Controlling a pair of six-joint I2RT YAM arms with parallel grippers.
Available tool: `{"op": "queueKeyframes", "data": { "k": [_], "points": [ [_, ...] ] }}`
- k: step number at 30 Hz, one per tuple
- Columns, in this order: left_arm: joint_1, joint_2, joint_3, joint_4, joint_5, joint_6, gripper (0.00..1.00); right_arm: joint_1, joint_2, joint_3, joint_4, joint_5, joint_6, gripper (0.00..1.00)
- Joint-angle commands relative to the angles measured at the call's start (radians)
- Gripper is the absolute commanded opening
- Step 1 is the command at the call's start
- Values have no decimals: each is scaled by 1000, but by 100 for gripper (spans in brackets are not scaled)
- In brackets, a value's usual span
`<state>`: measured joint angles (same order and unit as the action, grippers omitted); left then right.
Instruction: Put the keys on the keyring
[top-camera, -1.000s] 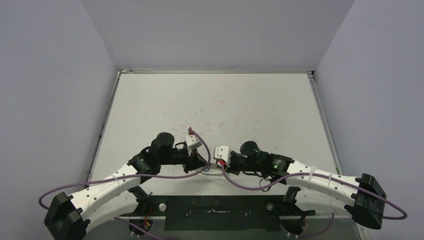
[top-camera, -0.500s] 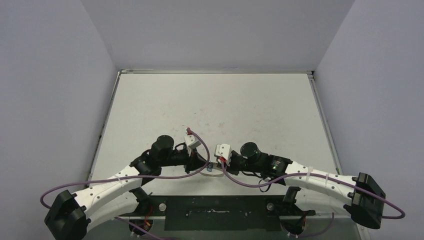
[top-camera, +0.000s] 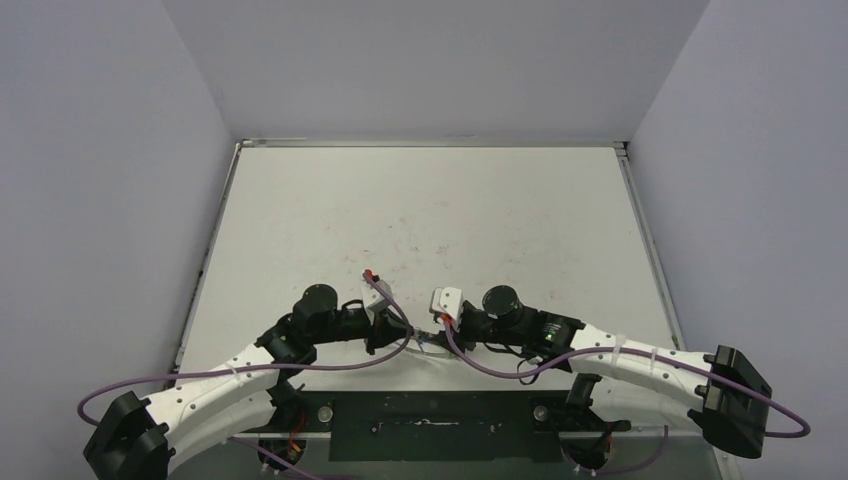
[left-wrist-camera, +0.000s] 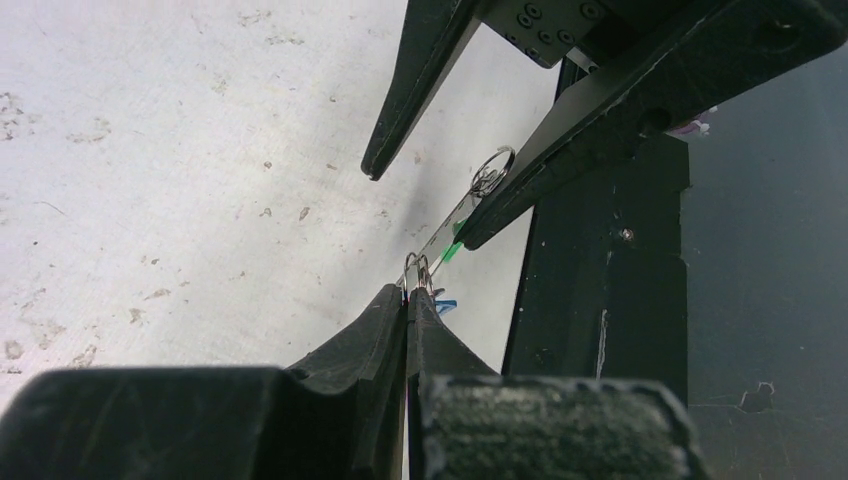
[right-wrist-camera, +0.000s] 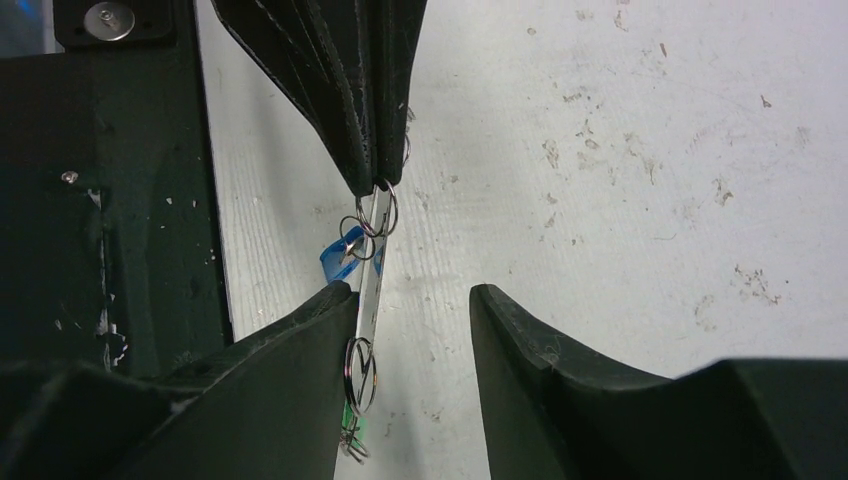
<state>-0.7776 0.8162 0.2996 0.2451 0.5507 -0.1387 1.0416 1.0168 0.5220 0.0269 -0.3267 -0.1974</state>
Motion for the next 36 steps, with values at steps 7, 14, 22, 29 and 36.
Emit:
{"op": "queueKeyframes", "data": {
  "k": [7, 14, 22, 29, 36],
  "points": [
    [-18, -24, 13, 18, 25, 97, 0, 0, -31, 74, 42, -171, -74, 46],
    [-29, -25, 22, 13, 25, 115, 0, 1, 24, 93, 62, -186, -85, 43],
    [-39, -30, 33, 3, 21, 115, 0, 0, 116, 113, 104, -192, -63, 29],
    [-41, -42, 35, 0, 12, 110, 0, -1, 118, 122, 83, -178, -71, 0],
    [-42, -97, 33, -12, -15, 82, 12, -16, 58, 89, 125, -93, 6, 0]
  ]
}}
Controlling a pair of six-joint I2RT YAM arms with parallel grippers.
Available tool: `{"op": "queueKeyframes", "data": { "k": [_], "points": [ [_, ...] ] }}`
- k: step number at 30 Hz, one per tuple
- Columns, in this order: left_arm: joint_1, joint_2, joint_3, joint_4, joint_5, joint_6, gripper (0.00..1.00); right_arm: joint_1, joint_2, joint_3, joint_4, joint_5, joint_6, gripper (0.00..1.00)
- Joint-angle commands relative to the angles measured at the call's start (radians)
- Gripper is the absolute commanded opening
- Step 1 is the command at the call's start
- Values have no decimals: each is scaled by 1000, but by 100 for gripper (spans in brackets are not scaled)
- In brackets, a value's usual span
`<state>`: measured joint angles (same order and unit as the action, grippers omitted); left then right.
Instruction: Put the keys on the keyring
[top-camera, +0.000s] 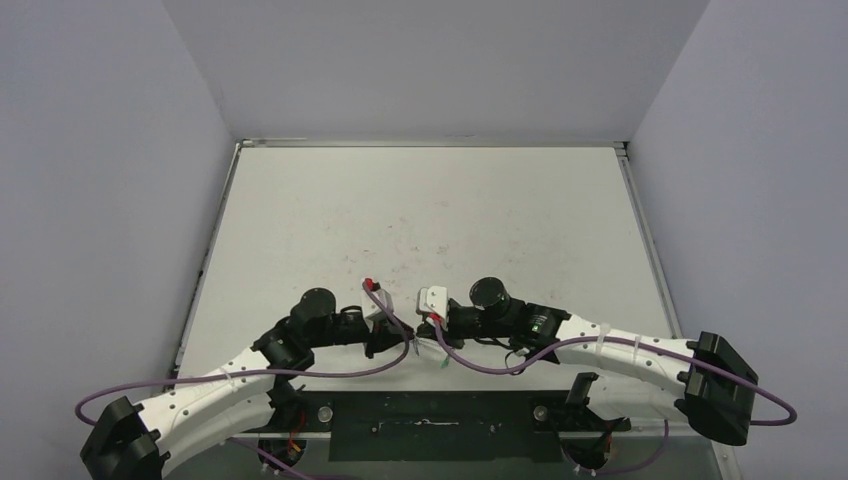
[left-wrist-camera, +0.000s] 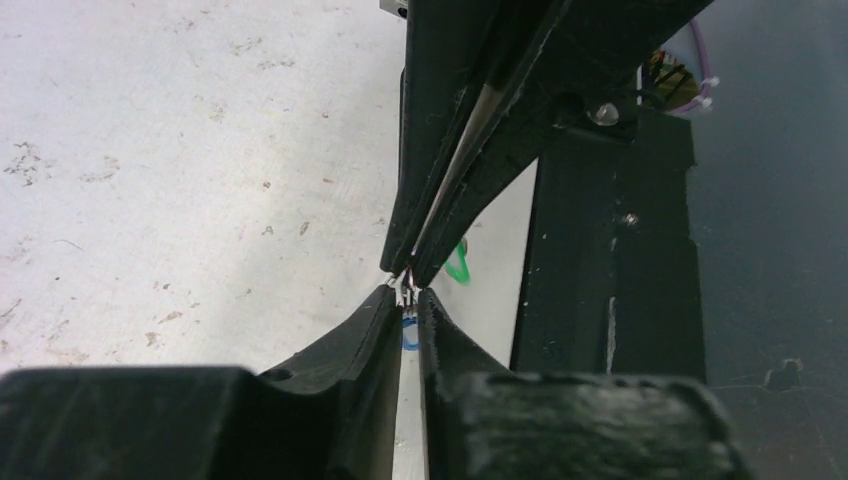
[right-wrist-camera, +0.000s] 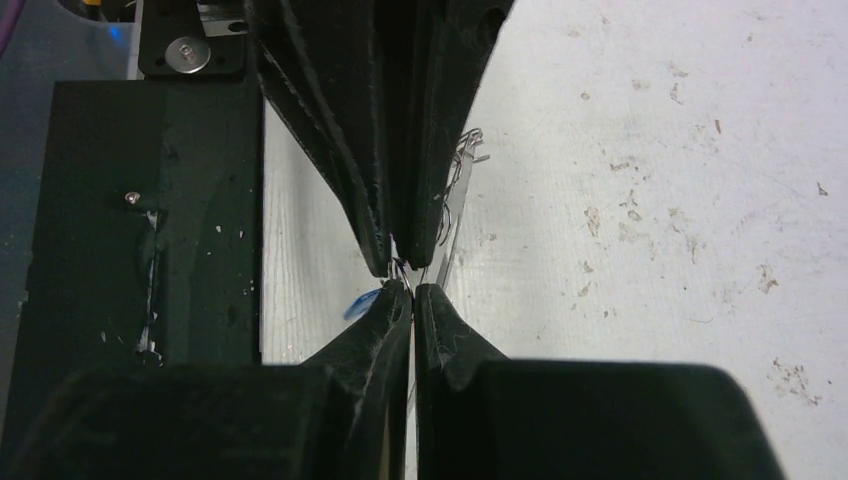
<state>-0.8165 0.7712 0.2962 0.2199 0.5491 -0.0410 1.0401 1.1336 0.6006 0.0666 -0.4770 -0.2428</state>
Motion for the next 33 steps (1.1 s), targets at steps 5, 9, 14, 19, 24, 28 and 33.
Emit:
{"op": "queueKeyframes", "data": {
  "k": [5, 9, 14, 19, 24, 28, 33],
  "points": [
    [-5, -177, -21, 32, -60, -58, 29, -20, -98, -26, 136, 99, 136, 0],
    [-12, -293, -112, 109, -99, -88, 31, -20, -107, -38, 157, 129, 191, 0],
    [-57, -323, -198, 233, -142, -75, 33, -20, -107, -36, 153, 145, 207, 0],
    [-152, -231, -210, 282, -261, 1, 40, -20, -117, -19, 142, 150, 209, 0],
    [-208, -108, -212, 384, -384, 32, 41, -16, -121, -16, 142, 150, 217, 0],
    [-221, -35, -193, 415, -451, 57, 42, -17, -124, -19, 148, 146, 227, 0],
    [-227, 27, -175, 452, -472, 85, 50, -16, -130, -21, 148, 146, 228, 0]
  ]
}}
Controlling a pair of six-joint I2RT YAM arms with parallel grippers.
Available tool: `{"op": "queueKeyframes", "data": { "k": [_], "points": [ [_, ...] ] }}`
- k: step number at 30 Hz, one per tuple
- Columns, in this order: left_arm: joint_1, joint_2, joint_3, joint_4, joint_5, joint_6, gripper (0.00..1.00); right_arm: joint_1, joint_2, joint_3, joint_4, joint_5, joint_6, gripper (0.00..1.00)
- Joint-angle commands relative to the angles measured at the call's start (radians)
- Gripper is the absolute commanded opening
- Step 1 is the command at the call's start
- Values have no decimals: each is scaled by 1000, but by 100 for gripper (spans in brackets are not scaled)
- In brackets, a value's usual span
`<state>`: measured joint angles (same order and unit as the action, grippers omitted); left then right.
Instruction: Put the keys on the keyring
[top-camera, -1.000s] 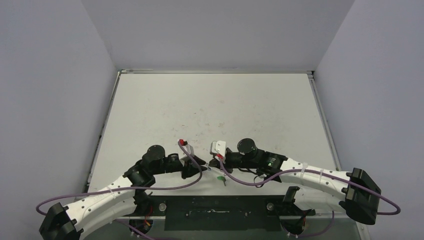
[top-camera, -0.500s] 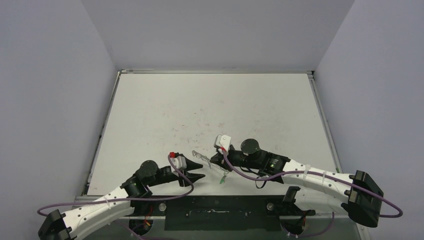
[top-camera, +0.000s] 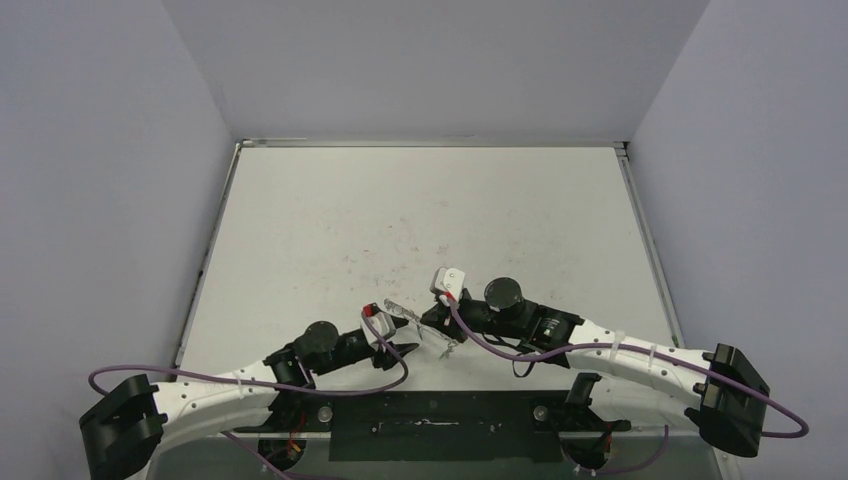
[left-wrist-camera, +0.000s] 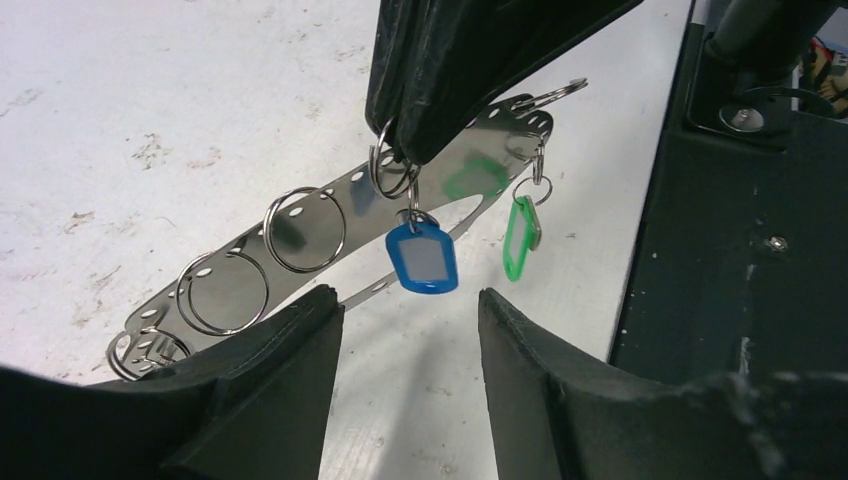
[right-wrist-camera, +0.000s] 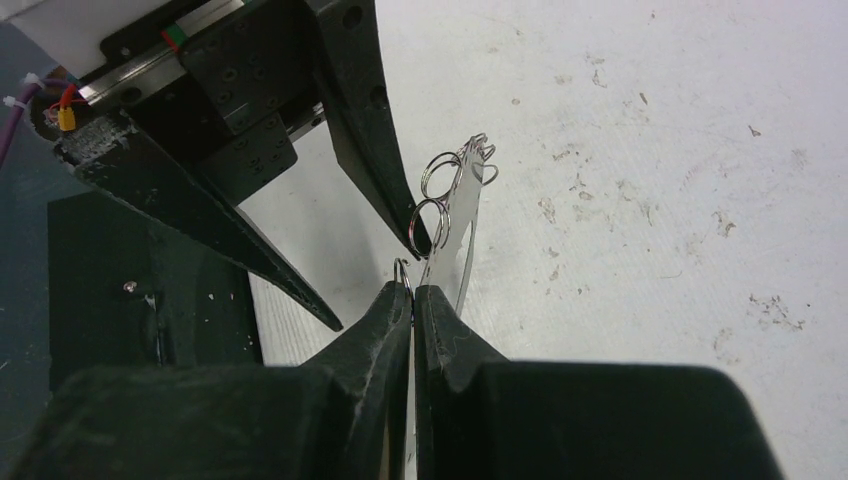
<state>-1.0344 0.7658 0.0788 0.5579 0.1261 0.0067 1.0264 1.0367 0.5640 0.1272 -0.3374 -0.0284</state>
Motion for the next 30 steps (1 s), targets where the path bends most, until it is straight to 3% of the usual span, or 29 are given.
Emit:
{"op": "queueKeyframes", "data": {
  "k": [1, 15, 20, 25, 29, 30],
  "points": [
    [-11, 42, 44, 123, -42, 43, 50, -1, -33, 16, 88, 7, 13, 0],
    [-49, 201, 81, 282, -86, 52, 50, -1, -23, 18, 95, -2, 15, 0],
    [-51, 232, 92, 303, -104, 49, 44, -2, -24, 16, 93, 3, 13, 0],
    [-52, 197, 74, 304, -108, 47, 28, -1, -27, 16, 89, 6, 11, 0],
    [-53, 148, 64, 268, -93, 49, 2, -2, -26, 15, 89, 9, 11, 0],
    [-52, 132, 64, 249, -86, 48, 0, -1, -26, 15, 89, 11, 10, 0]
  ]
}}
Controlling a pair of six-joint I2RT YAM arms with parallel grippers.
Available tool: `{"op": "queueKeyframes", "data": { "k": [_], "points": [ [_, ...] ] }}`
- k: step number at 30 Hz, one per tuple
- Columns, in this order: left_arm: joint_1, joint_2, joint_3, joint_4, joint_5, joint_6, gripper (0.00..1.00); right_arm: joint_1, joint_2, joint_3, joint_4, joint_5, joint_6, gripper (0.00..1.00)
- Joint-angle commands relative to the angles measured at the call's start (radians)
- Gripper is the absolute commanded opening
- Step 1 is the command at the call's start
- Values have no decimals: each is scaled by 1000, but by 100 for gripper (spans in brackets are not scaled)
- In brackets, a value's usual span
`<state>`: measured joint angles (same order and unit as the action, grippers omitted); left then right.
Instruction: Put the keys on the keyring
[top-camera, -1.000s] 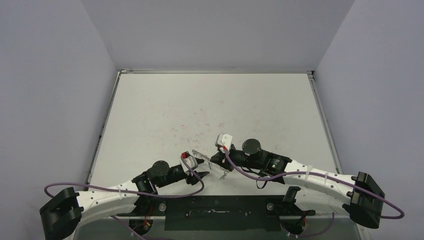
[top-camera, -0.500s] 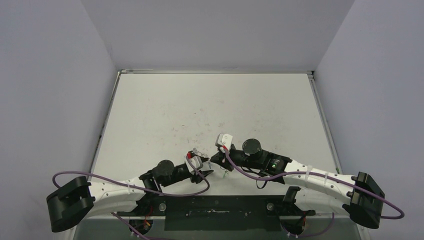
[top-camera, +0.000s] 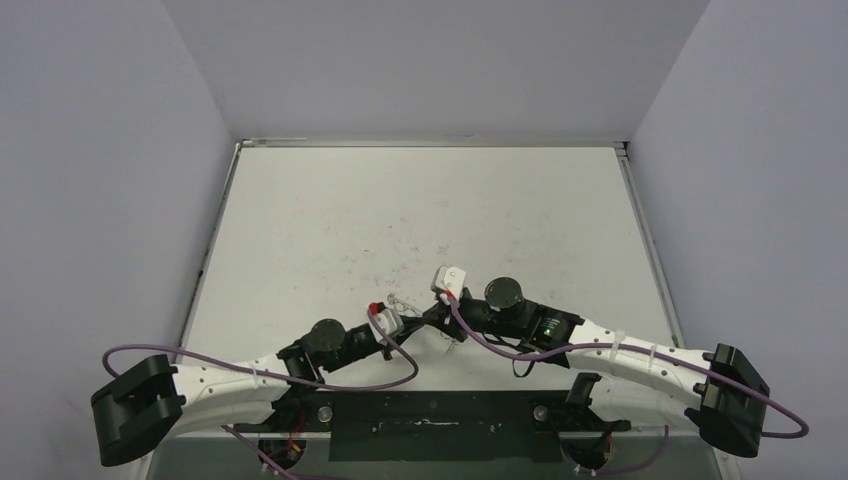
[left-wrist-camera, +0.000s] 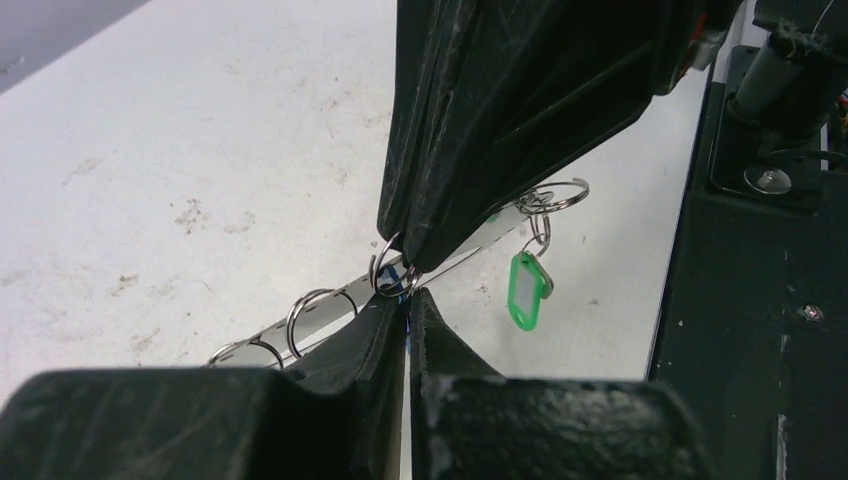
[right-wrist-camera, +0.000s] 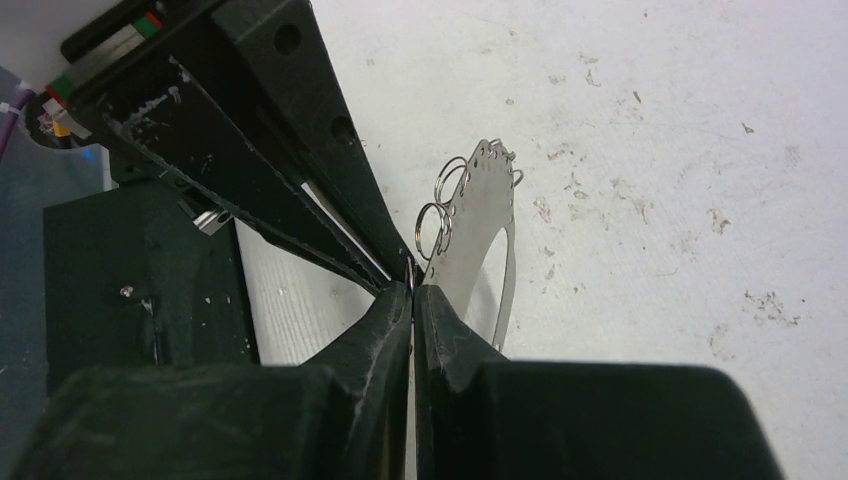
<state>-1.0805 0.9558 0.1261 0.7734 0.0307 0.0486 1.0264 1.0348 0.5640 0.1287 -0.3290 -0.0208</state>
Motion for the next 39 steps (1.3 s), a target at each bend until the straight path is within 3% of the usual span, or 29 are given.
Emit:
{"op": "queueKeyframes", "data": {
  "k": [1, 8, 22, 27, 39],
  "points": [
    [-6, -72, 17, 16, 18, 3, 0, -2, -25, 14, 88, 5, 2, 0],
    [-9, -199, 20, -139, 36, -57, 0, -1, -27, 14, 76, 20, -3, 0],
    [-9, -407, 184, -669, -23, -152, 0, -2, -19, 34, 17, 19, -26, 0],
    [-9, -362, 334, -873, -89, -105, 0, -2, -10, 35, 29, -4, -18, 0],
    [-9, -84, 688, -1277, -163, 23, 0, -1, -1, 28, 63, -25, 60, 0]
  ]
}}
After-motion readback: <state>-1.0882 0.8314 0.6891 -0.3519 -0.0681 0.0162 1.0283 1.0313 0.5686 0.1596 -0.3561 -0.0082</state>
